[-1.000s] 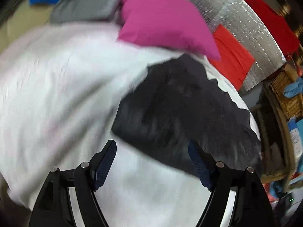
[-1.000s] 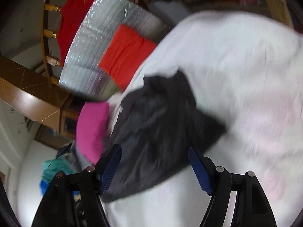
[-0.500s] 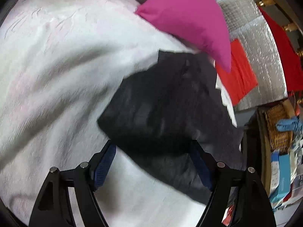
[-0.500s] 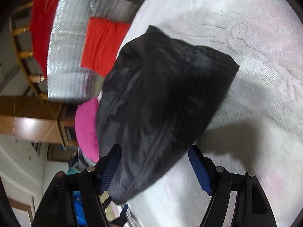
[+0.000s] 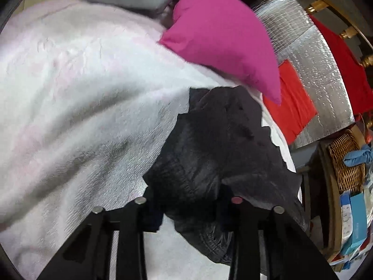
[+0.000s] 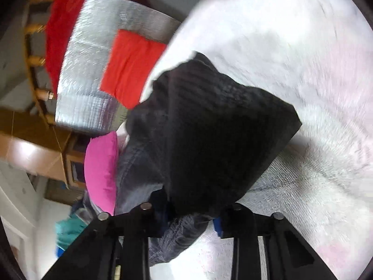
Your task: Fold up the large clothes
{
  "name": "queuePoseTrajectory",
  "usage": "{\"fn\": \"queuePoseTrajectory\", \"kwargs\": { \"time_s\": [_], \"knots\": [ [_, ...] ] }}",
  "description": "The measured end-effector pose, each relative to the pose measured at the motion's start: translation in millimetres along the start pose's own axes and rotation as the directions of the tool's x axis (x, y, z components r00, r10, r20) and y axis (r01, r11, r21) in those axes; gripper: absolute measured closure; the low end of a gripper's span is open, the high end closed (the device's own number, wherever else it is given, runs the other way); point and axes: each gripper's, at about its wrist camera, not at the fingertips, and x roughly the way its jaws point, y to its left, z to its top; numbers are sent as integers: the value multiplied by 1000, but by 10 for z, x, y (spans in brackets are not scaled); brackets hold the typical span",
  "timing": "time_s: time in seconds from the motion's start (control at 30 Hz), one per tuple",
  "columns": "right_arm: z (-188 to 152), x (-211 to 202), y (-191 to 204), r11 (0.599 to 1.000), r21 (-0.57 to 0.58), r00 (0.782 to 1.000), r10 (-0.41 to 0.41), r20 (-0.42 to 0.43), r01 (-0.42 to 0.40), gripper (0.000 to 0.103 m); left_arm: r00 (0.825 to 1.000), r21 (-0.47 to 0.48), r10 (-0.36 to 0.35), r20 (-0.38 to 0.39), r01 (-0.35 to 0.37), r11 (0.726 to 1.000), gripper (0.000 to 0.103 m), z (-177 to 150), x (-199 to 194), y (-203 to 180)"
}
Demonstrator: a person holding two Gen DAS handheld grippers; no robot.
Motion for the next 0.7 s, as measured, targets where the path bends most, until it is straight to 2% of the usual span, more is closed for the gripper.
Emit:
{"fn": "queuePoseTrajectory", "kwargs": {
  "time_s": [0.13,0.2,0.23,0.3,0.33,0.4,0.5,0.57,0.67,0.7],
  "knots": [
    [-127,-178,80,998,-60,1000,-13,13,14,77,999,62,16,38,-18,998,72,-80,-256,13],
    [-144,-114,13,995,-74,996,-74,-43,71,77,999,65,41,0,-41,997,69,-114,-206,81],
    [-136,-51,-35,993,-68,992,-99,-81,93,76,997,58,59,-44,-56,997,66,-75,-128,129],
    [-104,3,-128,994,-22,984,-111,-138,109,67,992,14,63,-111,-62,998,50,-10,-56,266],
    [-92,-26,-119,993,-27,983,-116,-143,113,64,990,-16,58,-130,-61,998,49,29,-76,321],
    [-89,-146,-45,988,-81,979,-145,-144,135,51,989,-45,45,-140,-51,998,47,100,-192,403],
    [-153,-336,55,979,-157,971,-155,-179,128,47,993,-37,64,-97,-68,997,42,214,-414,464],
    [-205,-434,276,955,-274,965,-173,-199,115,47,994,-17,103,-42,-104,994,42,261,-537,458],
    [-176,-444,668,917,-392,963,-165,-214,70,47,979,4,190,79,-191,982,40,412,-648,423],
    [-164,-446,756,909,-413,966,-159,-203,62,41,974,7,201,109,-203,979,39,438,-661,406]
  ]
}}
